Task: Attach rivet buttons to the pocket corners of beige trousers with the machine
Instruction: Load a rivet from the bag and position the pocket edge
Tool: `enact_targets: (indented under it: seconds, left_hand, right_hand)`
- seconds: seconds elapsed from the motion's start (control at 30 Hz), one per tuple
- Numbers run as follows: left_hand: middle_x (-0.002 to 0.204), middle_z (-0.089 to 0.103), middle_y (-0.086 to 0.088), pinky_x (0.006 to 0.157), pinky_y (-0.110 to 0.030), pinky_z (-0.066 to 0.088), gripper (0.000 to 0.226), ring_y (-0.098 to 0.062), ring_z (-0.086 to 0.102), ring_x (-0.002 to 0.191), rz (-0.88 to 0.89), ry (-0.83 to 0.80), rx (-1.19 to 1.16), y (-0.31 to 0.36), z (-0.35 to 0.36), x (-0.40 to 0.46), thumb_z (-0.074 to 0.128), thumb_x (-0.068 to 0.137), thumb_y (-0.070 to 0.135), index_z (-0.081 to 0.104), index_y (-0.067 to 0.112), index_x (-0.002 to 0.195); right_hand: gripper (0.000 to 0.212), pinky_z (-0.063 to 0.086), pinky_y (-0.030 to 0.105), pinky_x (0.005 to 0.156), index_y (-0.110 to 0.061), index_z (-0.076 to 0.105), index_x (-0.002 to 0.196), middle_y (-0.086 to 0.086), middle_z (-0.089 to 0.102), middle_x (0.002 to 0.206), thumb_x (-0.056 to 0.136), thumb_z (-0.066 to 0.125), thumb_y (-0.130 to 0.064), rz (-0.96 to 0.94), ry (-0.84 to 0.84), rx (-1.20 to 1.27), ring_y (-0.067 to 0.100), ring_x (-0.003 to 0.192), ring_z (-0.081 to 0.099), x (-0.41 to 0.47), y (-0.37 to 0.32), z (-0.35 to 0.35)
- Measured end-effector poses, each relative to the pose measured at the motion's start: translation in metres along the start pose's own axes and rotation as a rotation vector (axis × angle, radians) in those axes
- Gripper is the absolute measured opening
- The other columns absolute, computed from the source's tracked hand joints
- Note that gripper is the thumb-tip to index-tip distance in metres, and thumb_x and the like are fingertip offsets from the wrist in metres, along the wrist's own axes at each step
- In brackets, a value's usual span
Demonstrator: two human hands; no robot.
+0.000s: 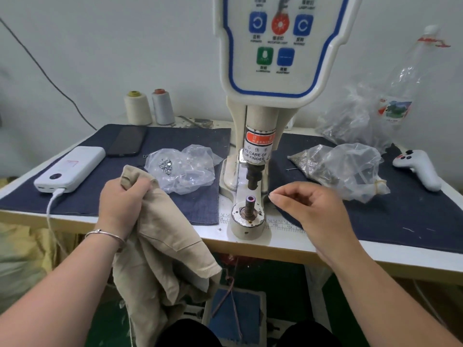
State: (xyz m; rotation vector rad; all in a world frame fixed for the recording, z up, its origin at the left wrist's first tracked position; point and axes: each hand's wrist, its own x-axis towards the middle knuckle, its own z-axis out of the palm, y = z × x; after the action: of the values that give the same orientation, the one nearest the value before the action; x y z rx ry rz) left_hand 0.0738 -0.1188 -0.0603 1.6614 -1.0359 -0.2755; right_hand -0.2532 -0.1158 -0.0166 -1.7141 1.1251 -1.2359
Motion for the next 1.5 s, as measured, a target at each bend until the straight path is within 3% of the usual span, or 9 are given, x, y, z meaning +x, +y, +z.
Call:
enact_targets:
  seconds: [0.1, 0.2, 0.43, 0.63, 0.73, 0.8, 0.93, 1.17, 1.5]
  left_hand:
    - [0.056, 0.037, -0.002, 0.055, -0.036, 0.029, 0.05, -0.018, 0.034, 0.059, 0.014, 0.004, -0.005, -0.001, 0.0, 0.001, 0.056, 0.069, 0.035, 0.053, -0.015, 0.066]
    - [0.051, 0.036, 0.004, 0.054, -0.035, 0.028, 0.048, -0.015, 0.032, 0.056, 0.021, 0.012, -0.013, -0.004, 0.0, 0.002, 0.056, 0.069, 0.035, 0.053, -0.013, 0.064]
    - [0.054, 0.035, 0.002, 0.056, -0.035, 0.029, 0.049, -0.014, 0.031, 0.056, 0.019, 0.014, -0.026, -0.006, 0.0, 0.004, 0.057, 0.068, 0.035, 0.053, -0.014, 0.067]
    - [0.05, 0.028, 0.007, 0.054, -0.035, 0.025, 0.03, -0.009, 0.024, 0.051, 0.018, 0.002, -0.032, -0.005, 0.0, 0.002, 0.056, 0.068, 0.032, 0.047, 0.007, 0.054]
    - [0.054, 0.031, 0.002, 0.054, -0.035, 0.025, 0.039, -0.013, 0.028, 0.057, 0.018, 0.002, -0.018, -0.004, 0.0, 0.002, 0.055, 0.067, 0.033, 0.047, -0.004, 0.056]
    - [0.054, 0.032, 0.001, 0.054, -0.035, 0.026, 0.045, -0.014, 0.029, 0.057, 0.019, 0.007, -0.012, -0.004, 0.0, 0.001, 0.055, 0.067, 0.033, 0.048, -0.01, 0.06]
    - [0.06, 0.035, -0.005, 0.054, -0.035, 0.026, 0.051, -0.015, 0.032, 0.06, 0.014, 0.004, -0.016, -0.003, 0.0, 0.001, 0.055, 0.067, 0.034, 0.052, -0.017, 0.069]
    - [0.062, 0.036, -0.006, 0.055, -0.035, 0.027, 0.052, -0.016, 0.033, 0.062, 0.015, -0.002, -0.014, -0.003, -0.001, 0.001, 0.054, 0.067, 0.035, 0.053, -0.017, 0.069]
    - [0.062, 0.035, -0.007, 0.056, -0.035, 0.027, 0.051, -0.018, 0.033, 0.063, 0.027, 0.002, -0.006, -0.006, -0.001, 0.002, 0.054, 0.067, 0.035, 0.052, -0.017, 0.068]
  right_hand:
    - [0.006, 0.057, 0.027, 0.071, -0.029, 0.077, 0.081, -0.005, 0.074, 0.078, 0.08, 0.076, -0.023, 0.003, -0.041, 0.035, 0.015, 0.076, 0.067, 0.004, -0.003, 0.015]
    - [0.007, 0.059, 0.035, 0.071, -0.029, 0.076, 0.08, -0.008, 0.072, 0.073, 0.082, 0.076, -0.022, -0.01, -0.063, -0.004, 0.01, 0.07, 0.065, 0.007, -0.004, 0.023]
    - [0.01, 0.051, 0.015, 0.062, -0.029, 0.074, 0.078, -0.014, 0.07, 0.071, 0.084, 0.074, -0.021, -0.058, -0.062, -0.132, 0.002, 0.065, 0.063, 0.012, -0.004, 0.022]
    - [0.016, 0.052, 0.017, 0.059, -0.029, 0.073, 0.076, -0.014, 0.068, 0.067, 0.082, 0.075, -0.015, -0.056, -0.095, -0.154, -0.001, 0.06, 0.059, 0.014, -0.006, 0.023]
    - [0.017, 0.048, 0.013, 0.057, -0.029, 0.074, 0.074, -0.012, 0.068, 0.065, 0.08, 0.076, -0.013, -0.043, -0.099, -0.144, -0.002, 0.057, 0.057, 0.015, -0.008, 0.023]
    - [0.017, 0.05, 0.018, 0.058, -0.029, 0.074, 0.072, -0.011, 0.067, 0.063, 0.079, 0.077, -0.013, -0.036, -0.102, -0.15, 0.0, 0.057, 0.056, 0.017, -0.009, 0.023]
    - [0.013, 0.059, 0.044, 0.066, -0.023, 0.074, 0.071, -0.007, 0.064, 0.059, 0.077, 0.078, -0.011, -0.02, -0.113, -0.158, 0.017, 0.061, 0.06, 0.02, -0.011, 0.023]
    - [0.018, 0.049, 0.024, 0.057, -0.024, 0.073, 0.068, -0.005, 0.065, 0.059, 0.076, 0.079, -0.009, -0.023, -0.137, -0.145, 0.003, 0.054, 0.053, 0.022, -0.013, 0.022]
    - [0.013, 0.056, 0.035, 0.064, -0.022, 0.075, 0.072, -0.002, 0.067, 0.063, 0.076, 0.08, -0.011, 0.0, -0.139, -0.141, 0.009, 0.059, 0.057, 0.022, -0.014, 0.02]
